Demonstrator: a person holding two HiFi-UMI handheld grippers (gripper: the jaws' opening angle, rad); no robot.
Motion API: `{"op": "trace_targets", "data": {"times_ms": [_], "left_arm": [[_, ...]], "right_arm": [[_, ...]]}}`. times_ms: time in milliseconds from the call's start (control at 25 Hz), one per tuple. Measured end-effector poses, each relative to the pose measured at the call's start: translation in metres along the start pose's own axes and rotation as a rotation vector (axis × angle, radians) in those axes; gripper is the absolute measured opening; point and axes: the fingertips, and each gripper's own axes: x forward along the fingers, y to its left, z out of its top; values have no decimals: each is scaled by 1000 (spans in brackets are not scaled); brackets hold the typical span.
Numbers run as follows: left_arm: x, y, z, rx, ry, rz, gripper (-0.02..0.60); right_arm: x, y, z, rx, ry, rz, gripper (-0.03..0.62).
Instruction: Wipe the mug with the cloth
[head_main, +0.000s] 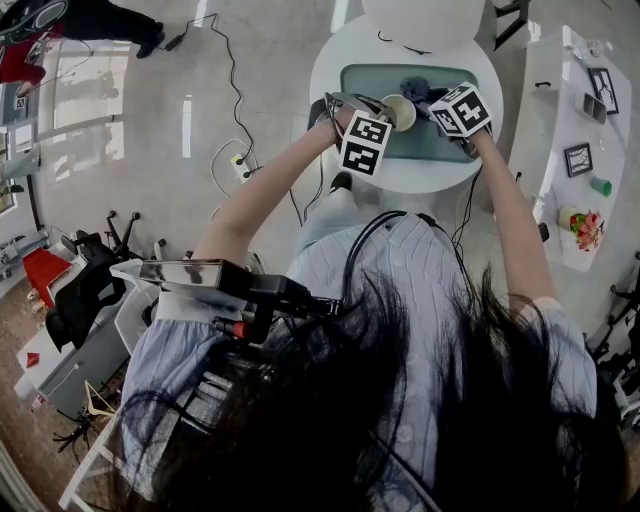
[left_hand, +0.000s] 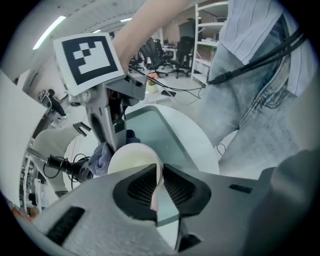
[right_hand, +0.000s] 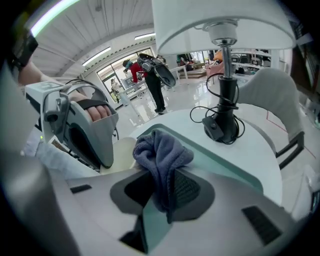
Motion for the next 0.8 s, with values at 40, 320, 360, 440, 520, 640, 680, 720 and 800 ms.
{"op": "trace_targets", "data": {"times_ms": [40, 320, 360, 440, 520, 640, 680, 720, 800], "left_arm": [[-2, 1, 1, -33, -13, 14, 41], [-43, 15, 20, -308, -217, 126, 40], [-49, 17, 21, -350, -242, 147, 40], [-61, 19, 20, -420, -283, 188, 40], [-73, 17, 16, -482, -315, 222, 40], [-88, 9, 10, -609, -372, 246, 40], [-92, 6, 8, -653, -391, 255, 40], [-96, 3, 6, -692, -406, 268, 40], [-103, -3, 0, -759, -430, 301, 40]], "right_arm": [[-2, -1, -1, 26, -12, -13, 95], [-27, 1, -7, 279, -183, -88, 95], [-33, 2, -8, 308, -207, -102, 95], [-44, 6, -11, 351, -251, -134, 95], [-56, 14, -12, 398, -296, -172, 95], [-70, 31, -10, 459, -370, -214, 95], [-74, 37, -10, 473, -392, -226, 95], [-78, 44, -10, 487, -410, -240, 95], [-85, 57, -12, 516, -444, -268, 95]]}}
